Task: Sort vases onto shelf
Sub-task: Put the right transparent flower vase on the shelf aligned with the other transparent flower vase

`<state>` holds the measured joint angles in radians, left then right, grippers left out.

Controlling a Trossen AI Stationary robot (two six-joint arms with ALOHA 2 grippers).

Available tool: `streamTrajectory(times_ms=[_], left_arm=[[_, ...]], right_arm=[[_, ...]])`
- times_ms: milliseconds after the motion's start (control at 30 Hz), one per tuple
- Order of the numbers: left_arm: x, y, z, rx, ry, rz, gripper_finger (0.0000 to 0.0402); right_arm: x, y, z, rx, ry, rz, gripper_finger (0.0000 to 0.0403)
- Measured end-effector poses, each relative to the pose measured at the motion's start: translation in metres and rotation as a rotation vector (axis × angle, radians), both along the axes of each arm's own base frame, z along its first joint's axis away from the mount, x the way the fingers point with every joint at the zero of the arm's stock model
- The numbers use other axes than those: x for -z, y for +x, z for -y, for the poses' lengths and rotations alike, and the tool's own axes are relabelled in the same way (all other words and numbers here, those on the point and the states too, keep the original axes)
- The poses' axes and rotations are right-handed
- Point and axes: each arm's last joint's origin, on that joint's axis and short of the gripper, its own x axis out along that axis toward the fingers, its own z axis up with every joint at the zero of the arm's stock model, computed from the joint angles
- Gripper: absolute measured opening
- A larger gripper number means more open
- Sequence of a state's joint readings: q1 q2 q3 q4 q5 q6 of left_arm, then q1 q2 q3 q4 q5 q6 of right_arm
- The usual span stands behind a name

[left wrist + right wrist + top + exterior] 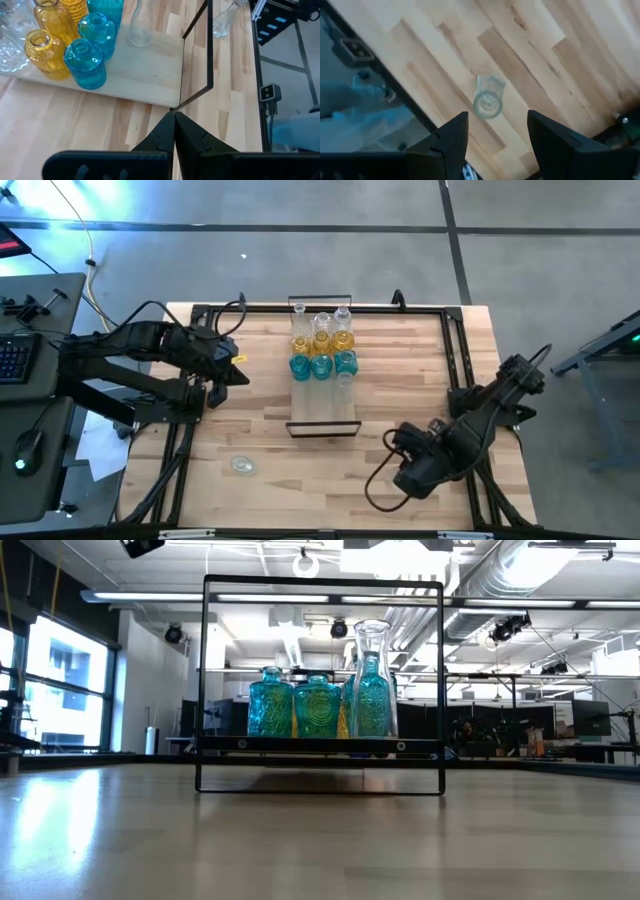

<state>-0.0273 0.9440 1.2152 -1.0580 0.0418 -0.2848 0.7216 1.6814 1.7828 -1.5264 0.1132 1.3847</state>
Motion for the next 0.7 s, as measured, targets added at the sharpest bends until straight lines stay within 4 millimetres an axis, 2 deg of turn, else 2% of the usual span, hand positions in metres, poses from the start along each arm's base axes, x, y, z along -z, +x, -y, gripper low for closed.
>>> streamTrajectory(times_ms=[167,433,700], left_arm=[[0.000,0.000,0.000,-0.003,0.004,0.002,0.0001],[0.002,0.005,-0.001,-0.017,0.023,-0.010,0.0001],[0.006,0.013,-0.001,-0.013,0.027,-0.038,0.0001]], right_arm=[[0.000,-0.001,0.000,0.090,-0.075,0.072,0.0186],[0.001,-0.006,-0.004,0.025,-0.087,0.037,0.0186],[0.033,0.008,-0.031,-0.018,-0.036,-0.107,0.0198]])
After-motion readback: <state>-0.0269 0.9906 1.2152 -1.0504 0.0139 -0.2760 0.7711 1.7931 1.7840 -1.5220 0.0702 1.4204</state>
